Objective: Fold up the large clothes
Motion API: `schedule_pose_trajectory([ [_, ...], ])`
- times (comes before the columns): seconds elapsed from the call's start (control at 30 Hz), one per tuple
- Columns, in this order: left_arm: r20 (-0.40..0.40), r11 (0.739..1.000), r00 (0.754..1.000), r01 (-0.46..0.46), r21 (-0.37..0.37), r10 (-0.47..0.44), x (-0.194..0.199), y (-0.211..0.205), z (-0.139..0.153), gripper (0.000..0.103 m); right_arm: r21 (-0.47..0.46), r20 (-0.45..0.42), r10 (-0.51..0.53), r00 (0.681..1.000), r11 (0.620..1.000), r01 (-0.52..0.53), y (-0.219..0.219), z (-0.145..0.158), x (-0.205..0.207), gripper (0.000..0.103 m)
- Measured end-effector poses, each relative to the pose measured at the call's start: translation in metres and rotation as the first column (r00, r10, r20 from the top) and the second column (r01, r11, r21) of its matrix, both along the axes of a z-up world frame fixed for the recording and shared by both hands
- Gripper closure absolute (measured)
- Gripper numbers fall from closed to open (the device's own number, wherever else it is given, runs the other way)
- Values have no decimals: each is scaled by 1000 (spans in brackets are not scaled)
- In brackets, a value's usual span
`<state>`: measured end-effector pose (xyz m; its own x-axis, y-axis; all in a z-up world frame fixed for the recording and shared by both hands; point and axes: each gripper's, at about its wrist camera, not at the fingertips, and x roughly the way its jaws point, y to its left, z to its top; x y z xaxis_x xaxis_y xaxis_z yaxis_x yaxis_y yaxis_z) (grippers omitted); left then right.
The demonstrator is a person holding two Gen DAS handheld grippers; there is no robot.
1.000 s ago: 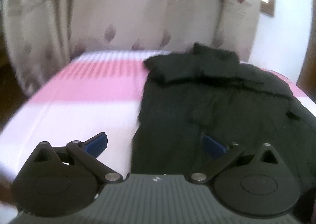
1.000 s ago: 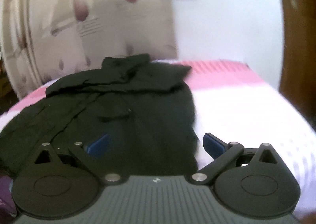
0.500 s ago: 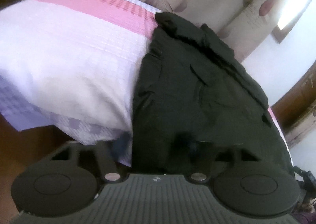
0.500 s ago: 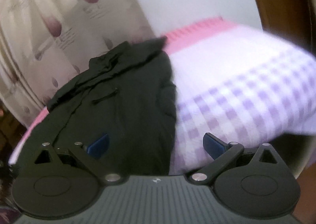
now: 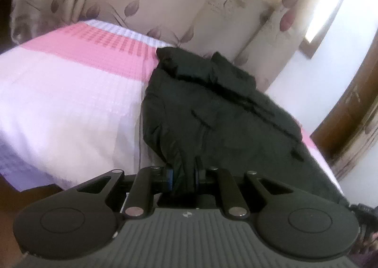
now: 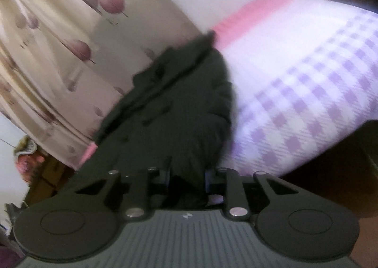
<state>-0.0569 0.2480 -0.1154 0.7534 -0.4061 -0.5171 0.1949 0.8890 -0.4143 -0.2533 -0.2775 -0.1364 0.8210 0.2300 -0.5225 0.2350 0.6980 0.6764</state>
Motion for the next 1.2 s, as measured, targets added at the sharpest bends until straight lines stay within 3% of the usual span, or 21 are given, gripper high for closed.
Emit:
schedule_pose_trajectory([
  [0.1, -24, 1000, 1000, -10, 16, 10, 0, 2, -12, 77, 5, -26, 16, 1000, 1000, -16, -1, -6, 2, 79],
  [0.2, -56, 999, 998, 0, 35, 2, 4, 3, -21, 43, 56, -34, 18, 999, 998, -16, -5, -12, 3, 75],
  [0.23, -62, 999, 998, 0, 41, 2, 5, 4, -23, 30, 69, -31, 13, 999, 998, -11, -7, -13, 2, 69],
  [0.33, -69, 999, 998, -9, 36, 12, 9, 4, -27, 22, 85, -36, 32, 999, 996, -29, -4, -16, 9, 62],
  [0.4, -93, 1000, 996, -14, 23, 16, 12, 4, -32, 37, 77, -46, 44, 998, 996, -40, 1, -19, 16, 63],
  [0.43, -101, 1000, 995, -7, 24, 10, 14, 4, -34, 76, 63, -51, 48, 998, 997, -45, 4, -20, 18, 67],
  [0.47, -108, 1000, 994, 10, 14, -9, 15, 4, -35, 84, 43, -53, 52, 997, 998, -50, 6, -19, 21, 73],
  [0.53, -78, 1000, 997, 3, 8, -2, 9, 4, -32, 89, 15, -45, 58, 997, 998, -57, 10, -14, 22, 85],
  [0.63, -20, 999, 1000, 10, 36, -9, -2, 0, -16, 90, 14, -16, 55, 998, 998, -54, 11, -5, 19, 89],
  [0.93, 56, 999, 997, 49, -16, -48, -38, 3, 23, 90, 104, 69, 54, 996, 993, -61, 6, 28, -2, 89],
  [1.2, 146, 991, 988, 58, -117, -41, -64, 13, 58, 90, 183, 162, 34, 986, 981, -63, 1, 60, -23, 89],
])
